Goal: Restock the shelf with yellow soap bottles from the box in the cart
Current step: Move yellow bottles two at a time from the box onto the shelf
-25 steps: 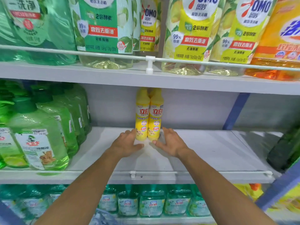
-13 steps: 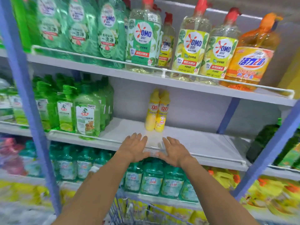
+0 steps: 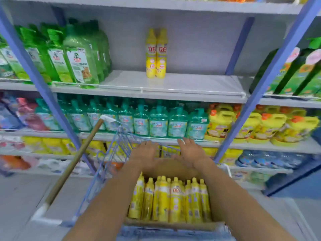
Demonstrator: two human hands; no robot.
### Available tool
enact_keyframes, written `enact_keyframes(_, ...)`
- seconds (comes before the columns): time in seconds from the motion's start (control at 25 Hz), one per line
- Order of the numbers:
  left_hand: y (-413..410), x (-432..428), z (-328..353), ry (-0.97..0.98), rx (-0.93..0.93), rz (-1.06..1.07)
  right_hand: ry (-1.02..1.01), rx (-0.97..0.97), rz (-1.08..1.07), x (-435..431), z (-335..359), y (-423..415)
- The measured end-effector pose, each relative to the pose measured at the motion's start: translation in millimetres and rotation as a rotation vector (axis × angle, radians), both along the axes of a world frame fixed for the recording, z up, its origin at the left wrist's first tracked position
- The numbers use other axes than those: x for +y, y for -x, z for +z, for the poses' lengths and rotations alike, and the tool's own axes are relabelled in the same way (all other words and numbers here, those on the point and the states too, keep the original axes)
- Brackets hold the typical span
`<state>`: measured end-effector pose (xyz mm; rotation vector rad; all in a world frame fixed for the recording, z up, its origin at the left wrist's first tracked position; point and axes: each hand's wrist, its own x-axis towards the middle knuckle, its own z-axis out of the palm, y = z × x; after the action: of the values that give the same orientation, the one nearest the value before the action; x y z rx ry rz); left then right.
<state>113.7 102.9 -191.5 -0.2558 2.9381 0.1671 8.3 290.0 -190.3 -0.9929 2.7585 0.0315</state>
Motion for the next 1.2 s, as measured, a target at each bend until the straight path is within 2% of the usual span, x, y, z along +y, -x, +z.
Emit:
enact_keyframes(0.32, -45, 19, -136, -0.136, -0.345, 0.051, -0.152, -0.298, -0.072, 31, -138, -40)
enact_keyframes(0.52, -24, 8, -184, -0.158, -0.417, 0.022, -0.242, -0.406, -0.159, 22, -186, -32)
enact_keyframes(0.84, 34, 26, -279, -0.205, -0.517, 0.0, -0.23, -0.482, -0.267, 15, -273, -1)
enact_keyframes(0.96, 43, 42, -307, -0.293, -0.503, 0.168, -0.174, -0.519, -0.303, 15, -302, 3)
enact_keyframes(1.08, 46, 57, -327, -0.439, -0.405, 0.407, -0.086, -0.515, -0.346, 14, -322, 9)
enact_keyframes(1.2, 51, 65, -339, -0.551, -0.342, 0.627, 0.053, -0.608, -0.495, 13, -337, 20)
